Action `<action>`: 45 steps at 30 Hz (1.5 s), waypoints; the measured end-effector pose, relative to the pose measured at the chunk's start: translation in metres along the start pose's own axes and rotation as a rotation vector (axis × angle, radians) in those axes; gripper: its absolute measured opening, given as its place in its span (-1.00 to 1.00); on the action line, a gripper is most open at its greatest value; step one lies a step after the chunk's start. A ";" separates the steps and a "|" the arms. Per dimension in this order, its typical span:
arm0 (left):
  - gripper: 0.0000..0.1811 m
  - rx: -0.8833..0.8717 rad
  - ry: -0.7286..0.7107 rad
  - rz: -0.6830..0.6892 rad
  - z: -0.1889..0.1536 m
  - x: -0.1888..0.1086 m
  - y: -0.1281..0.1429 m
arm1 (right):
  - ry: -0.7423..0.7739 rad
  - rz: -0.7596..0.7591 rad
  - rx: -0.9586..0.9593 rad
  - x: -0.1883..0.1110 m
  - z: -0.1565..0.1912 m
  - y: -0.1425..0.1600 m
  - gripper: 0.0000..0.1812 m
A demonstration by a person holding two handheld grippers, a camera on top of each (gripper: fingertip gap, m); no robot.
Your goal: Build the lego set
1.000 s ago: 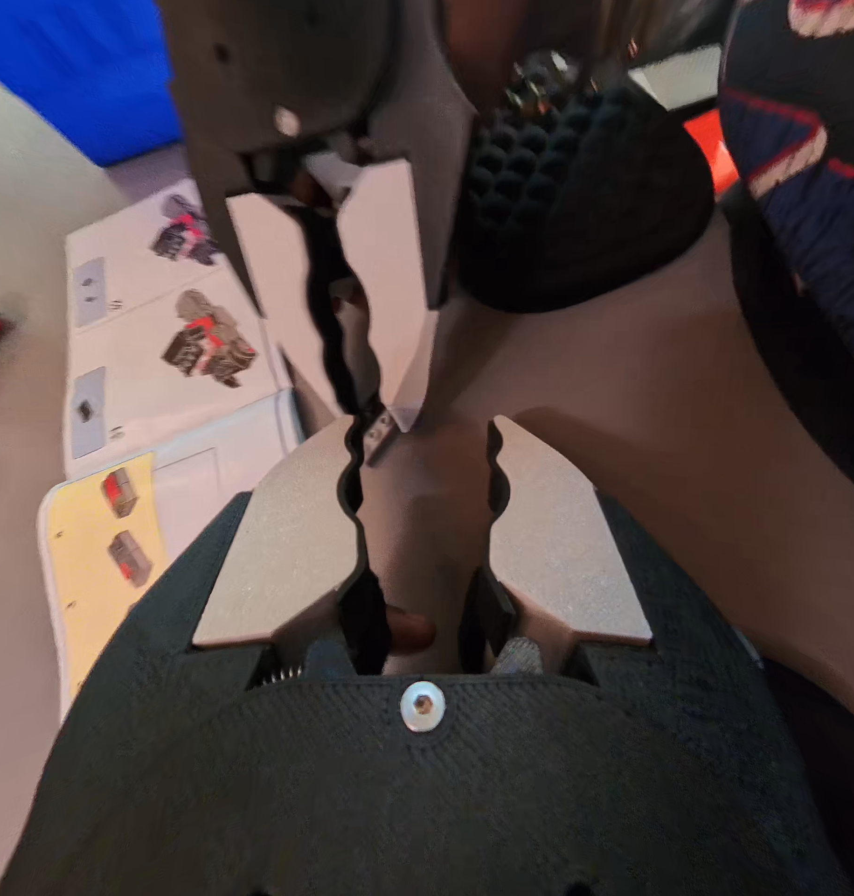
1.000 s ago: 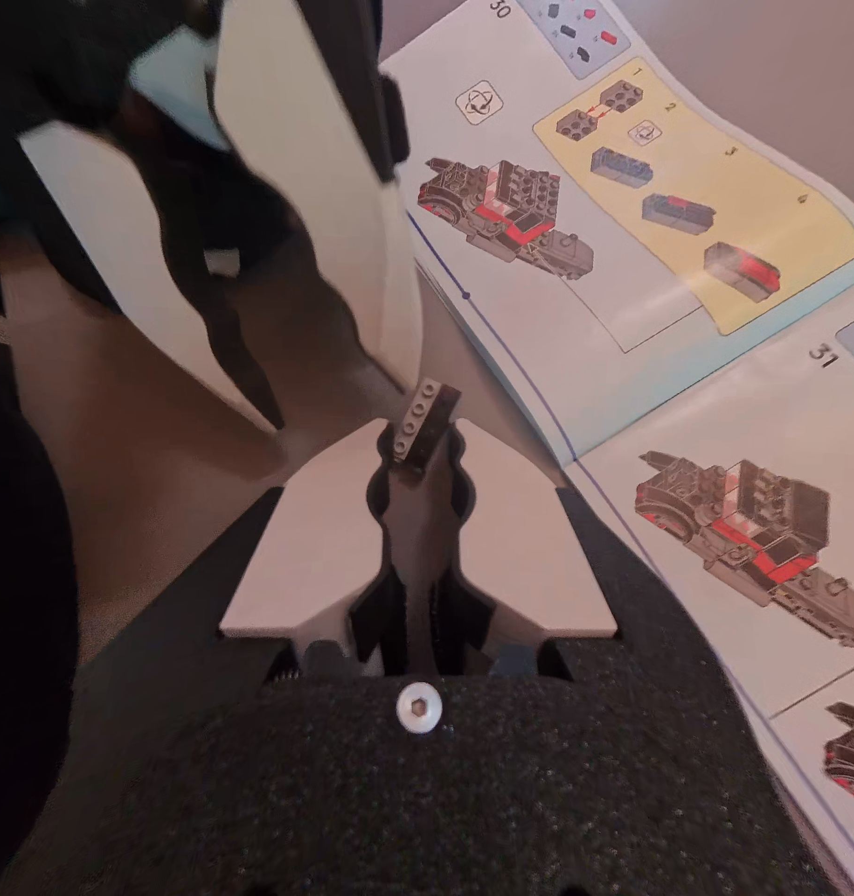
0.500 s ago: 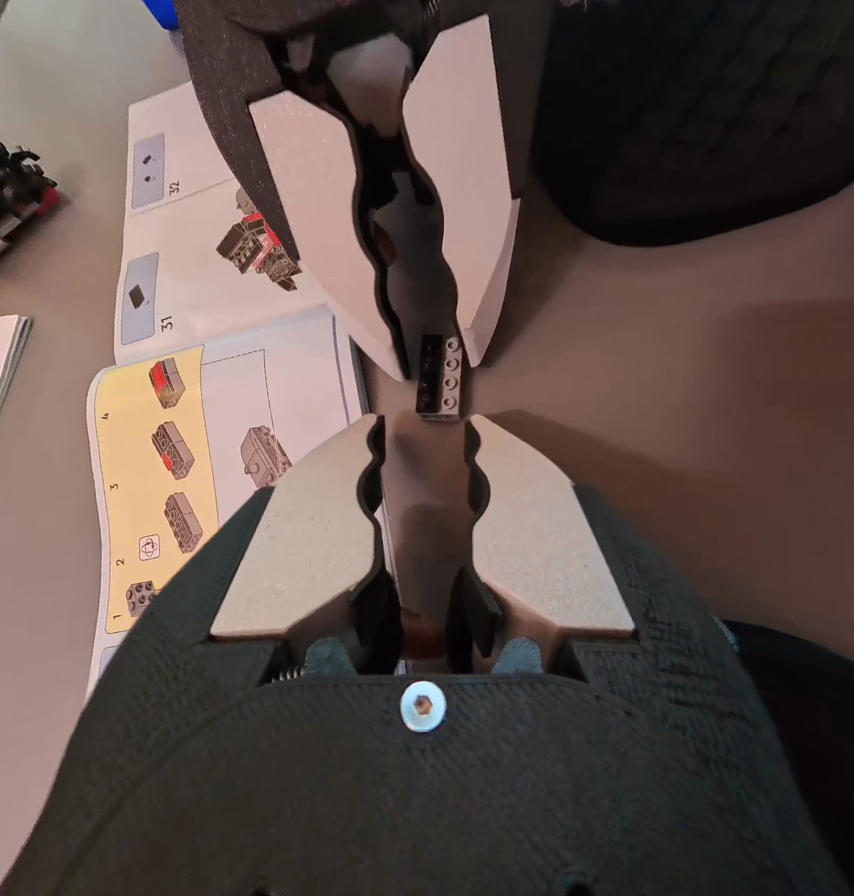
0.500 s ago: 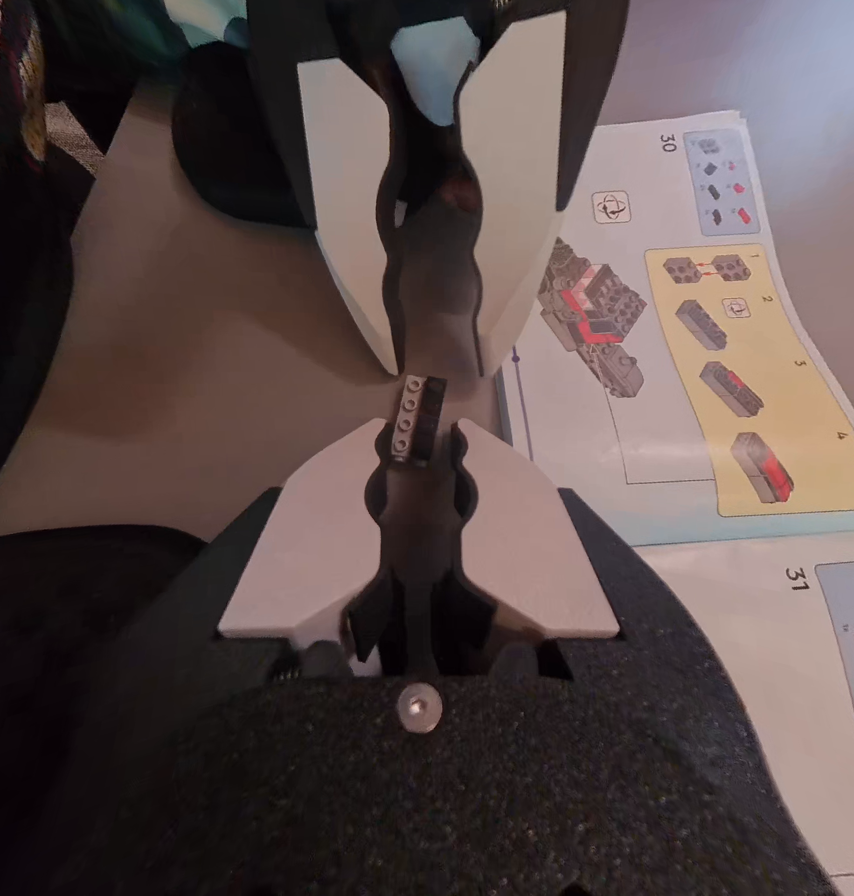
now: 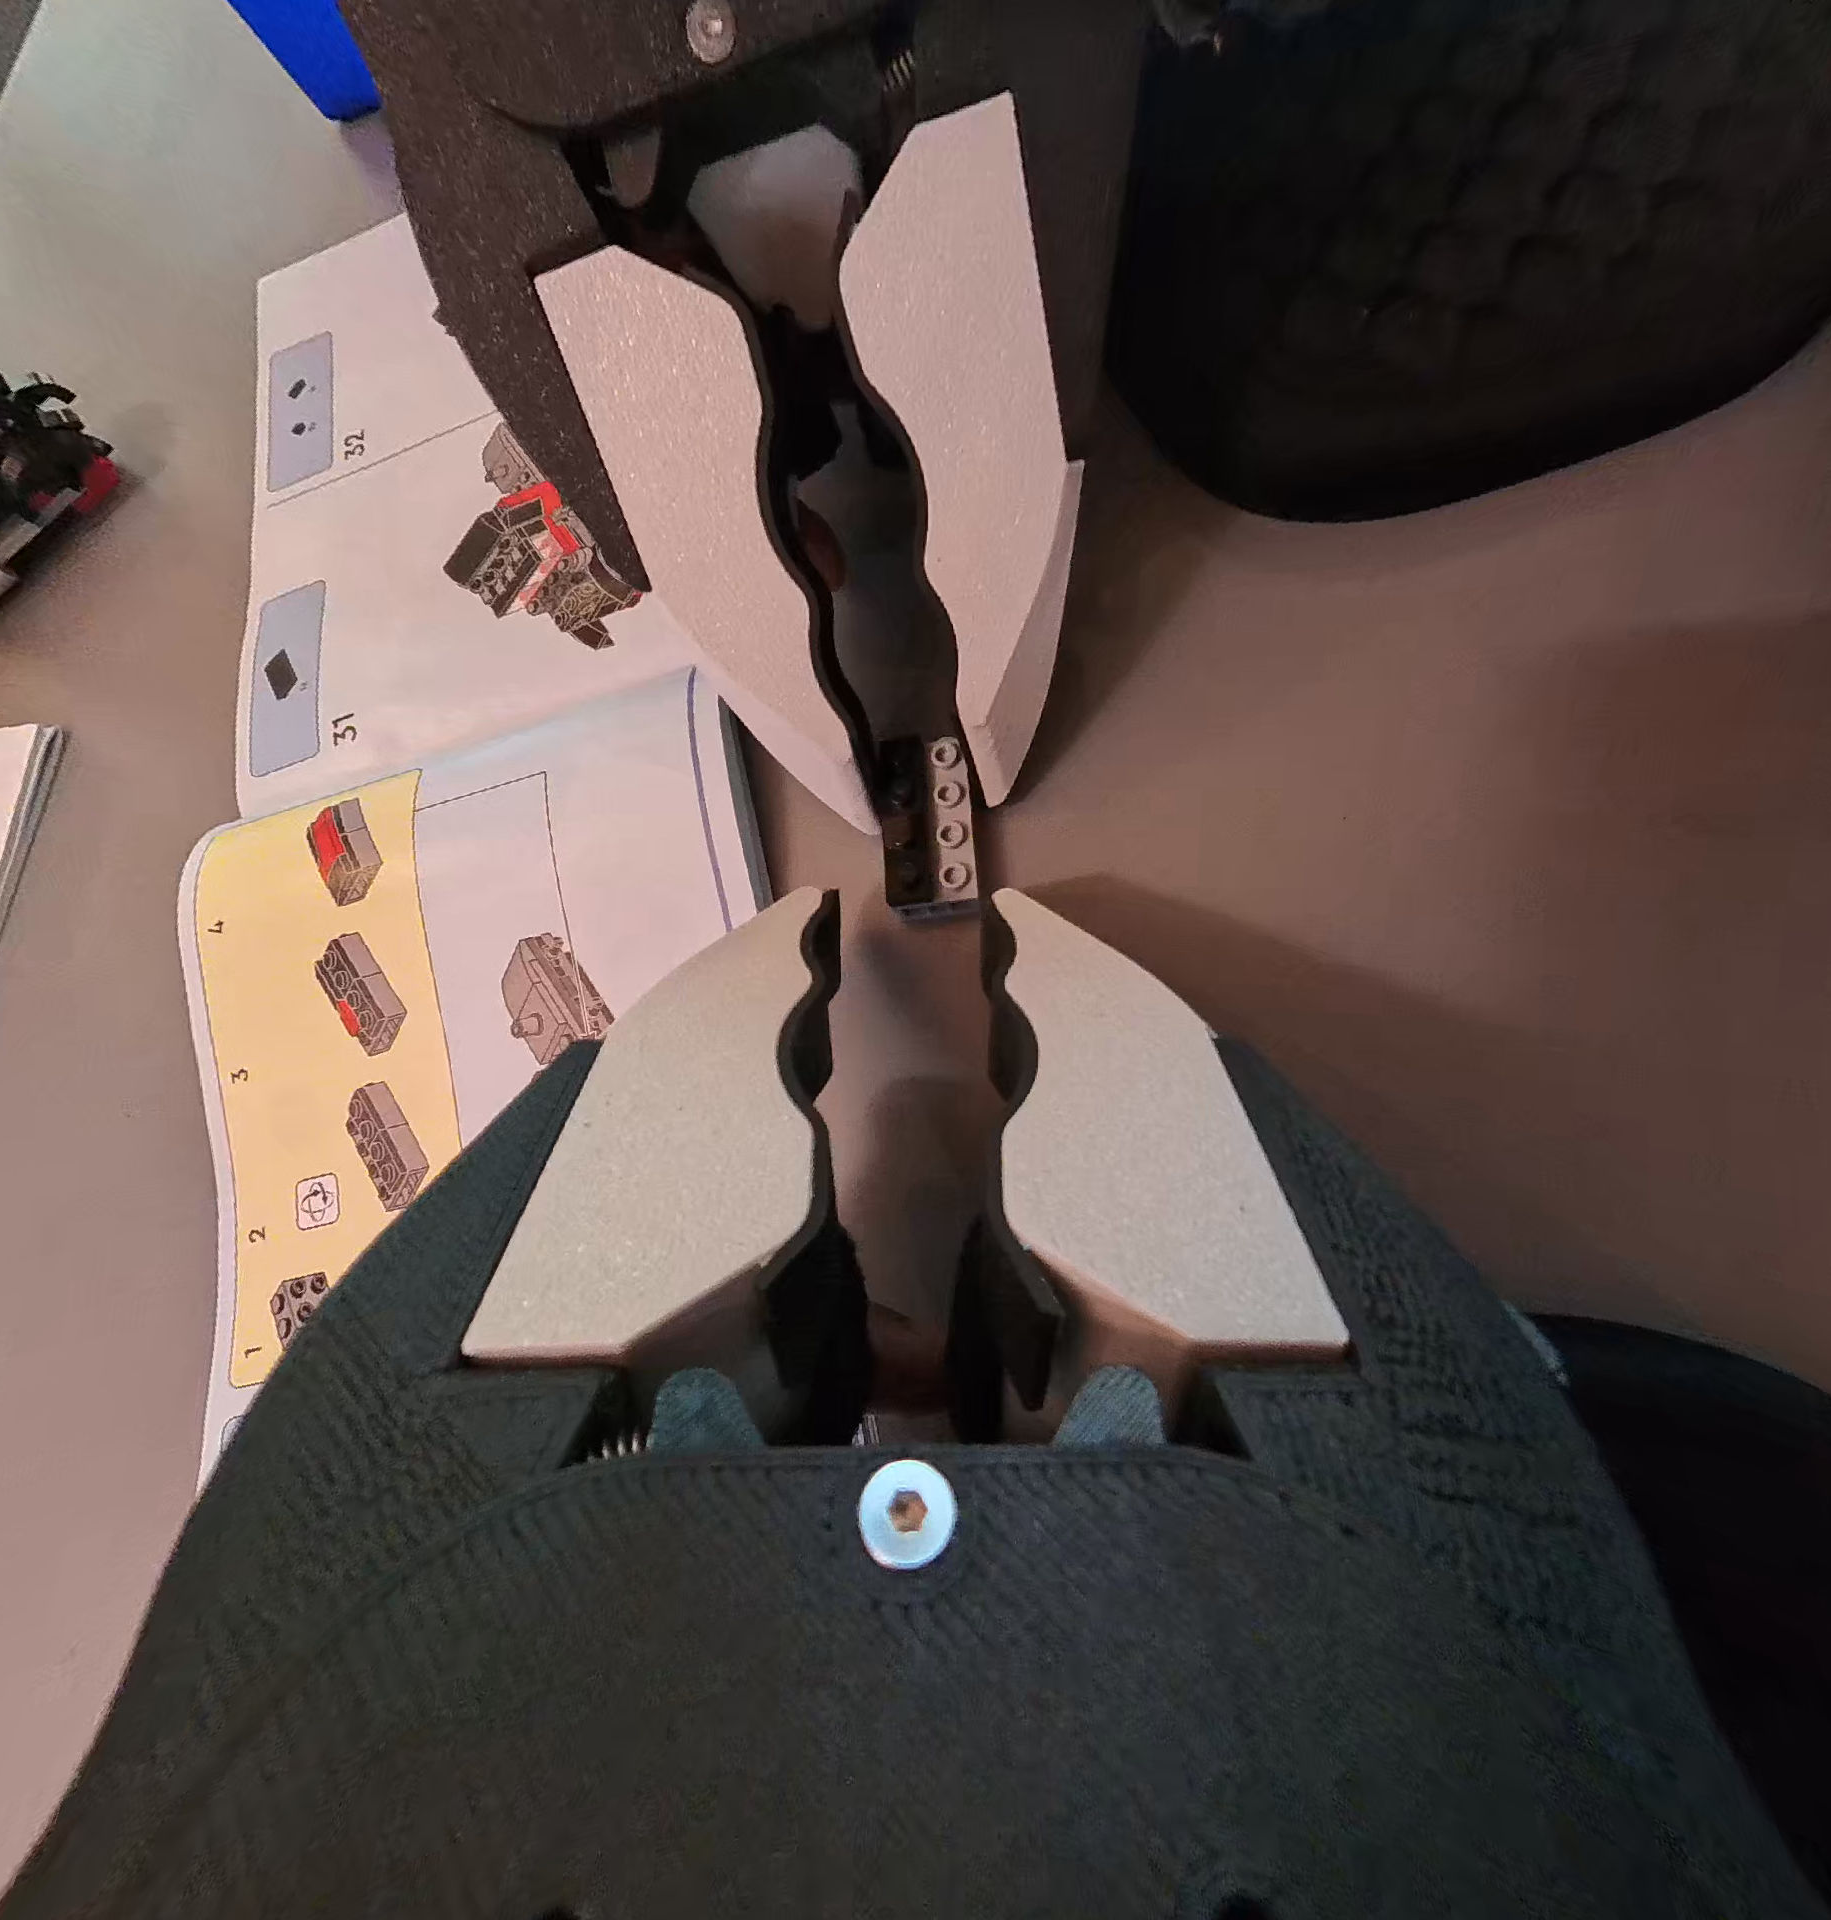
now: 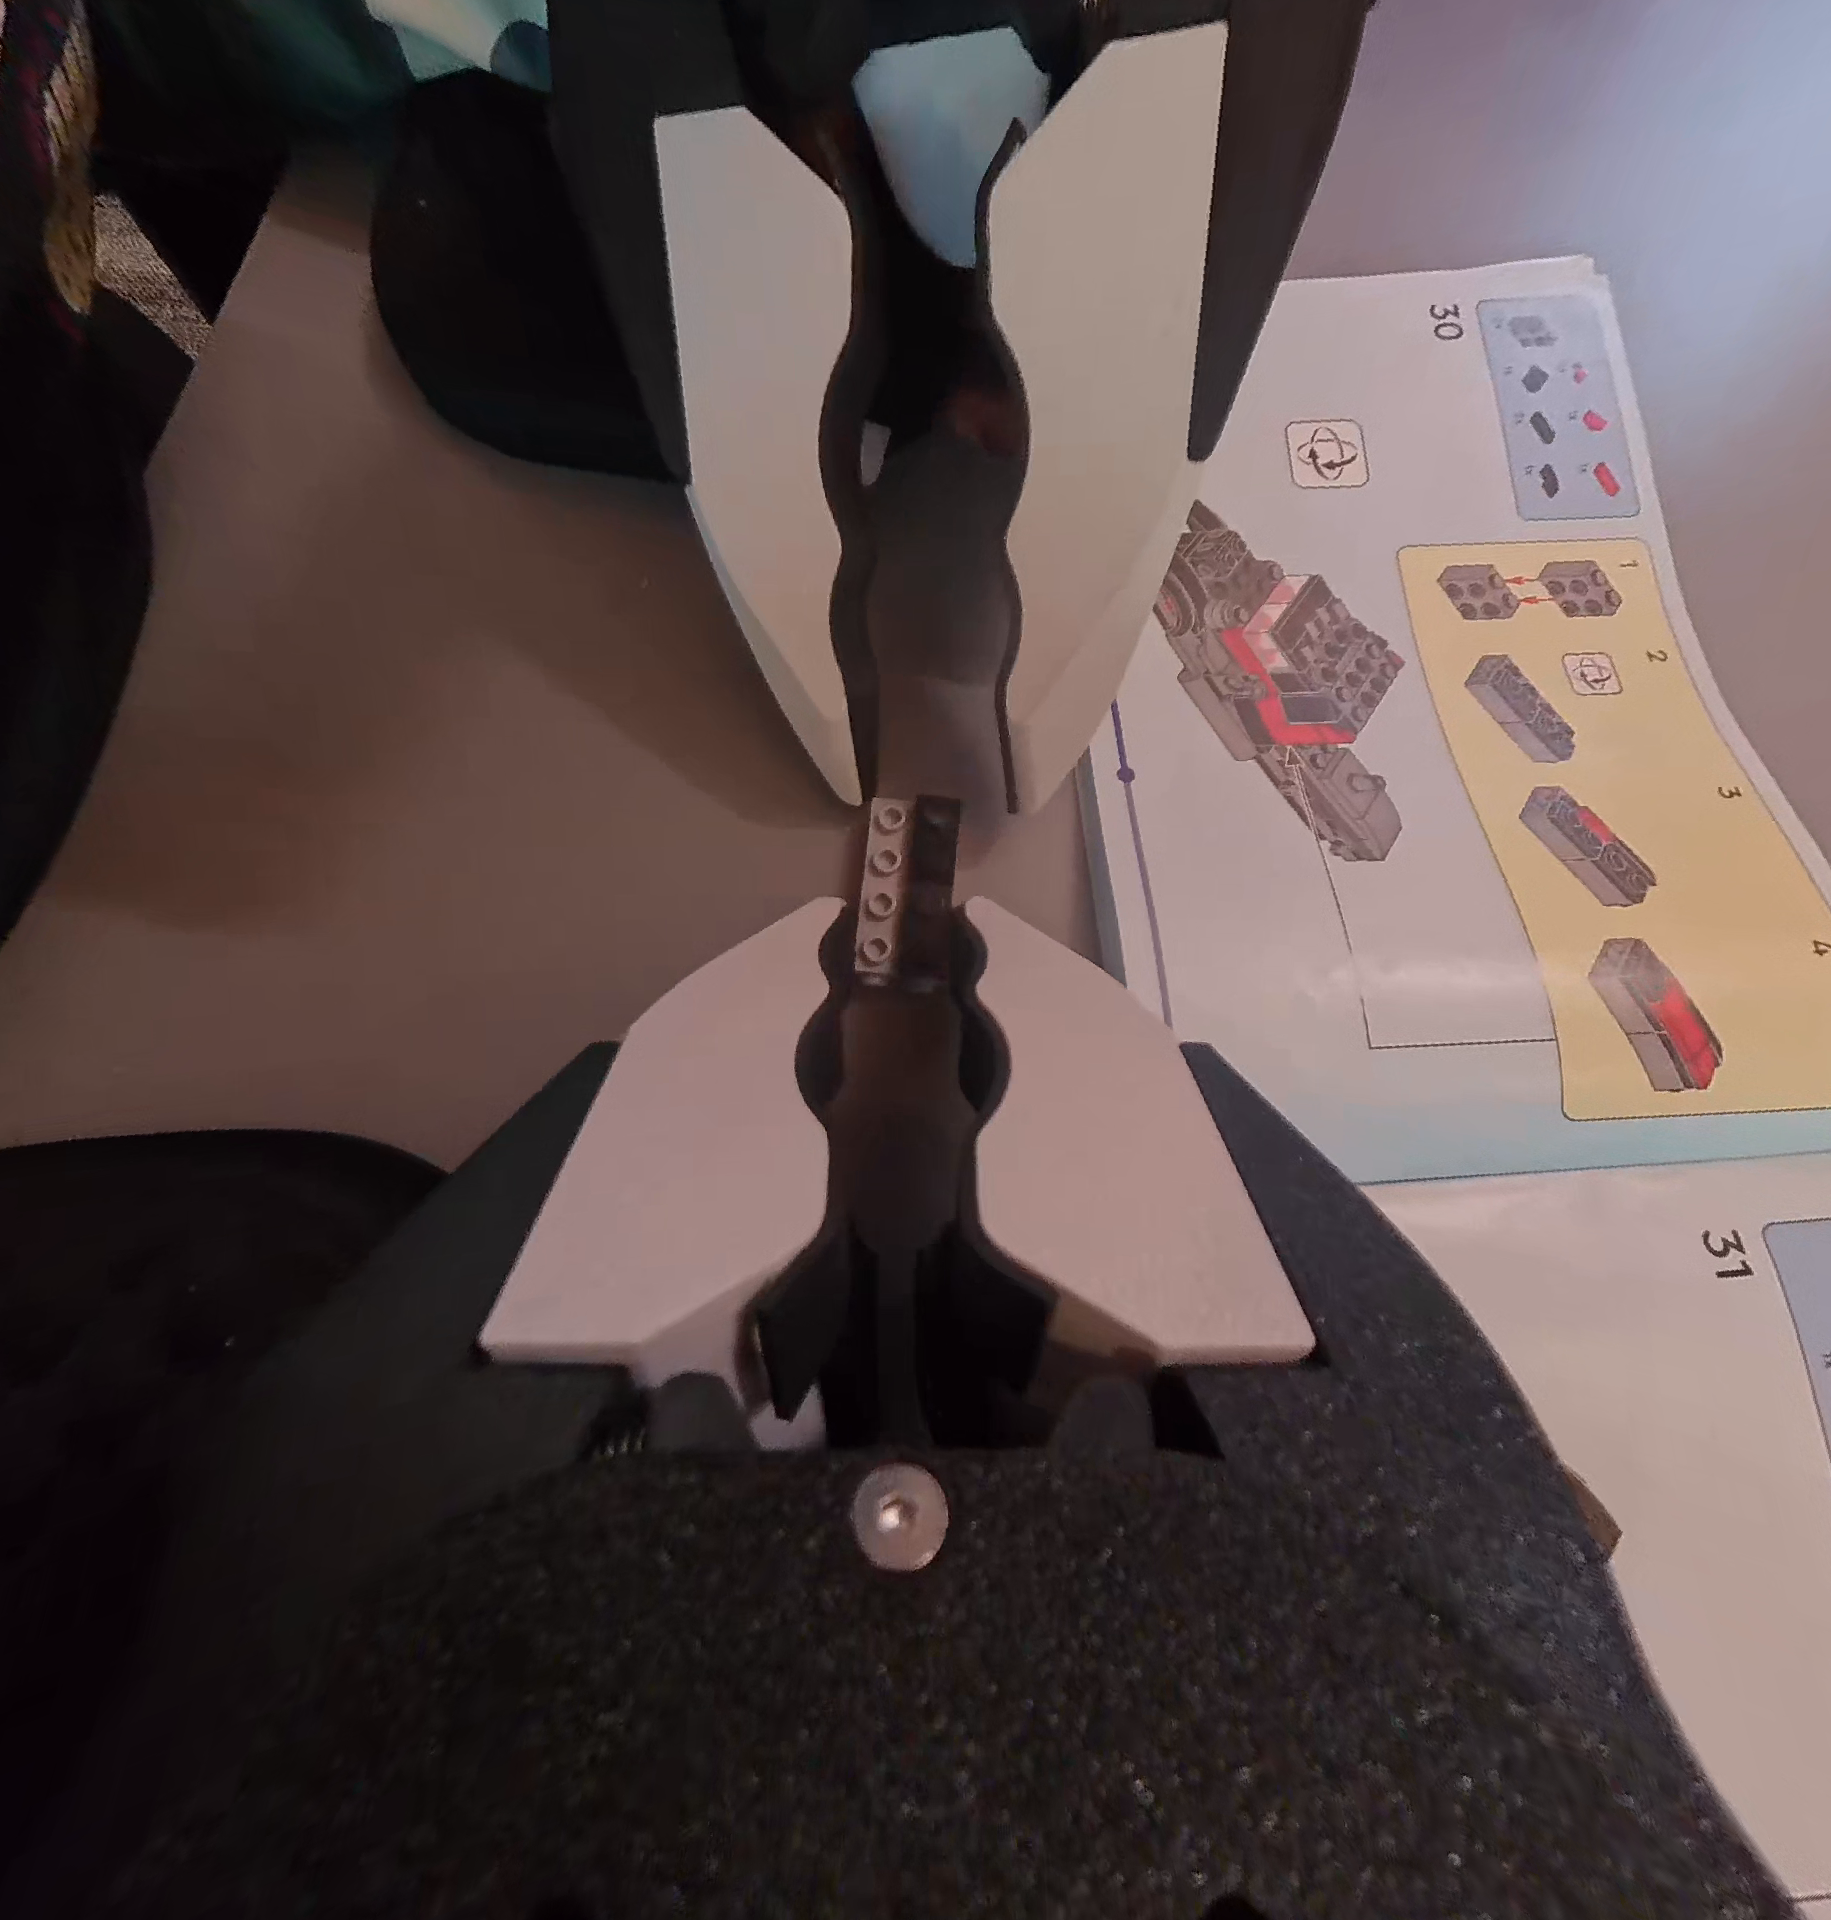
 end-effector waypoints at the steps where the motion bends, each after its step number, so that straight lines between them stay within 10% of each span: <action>1: -0.72 0.001 0.002 0.000 0.000 0.000 0.000 | 0.002 -0.003 -0.003 0.000 0.000 0.000 -0.81; 45: -0.81 -0.038 -0.034 0.042 0.003 0.008 -0.007 | 0.014 -0.045 0.070 -0.011 -0.008 0.004 -0.84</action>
Point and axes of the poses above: each gripper's, where its closed fingertips meet, x out along the fingers, y out of its underside, z = x × y across the jaws, the point moved 8 cm from there along -x, back along the fingers, and after that the axes turned 5 degrees about z, right-handed, at the moved point
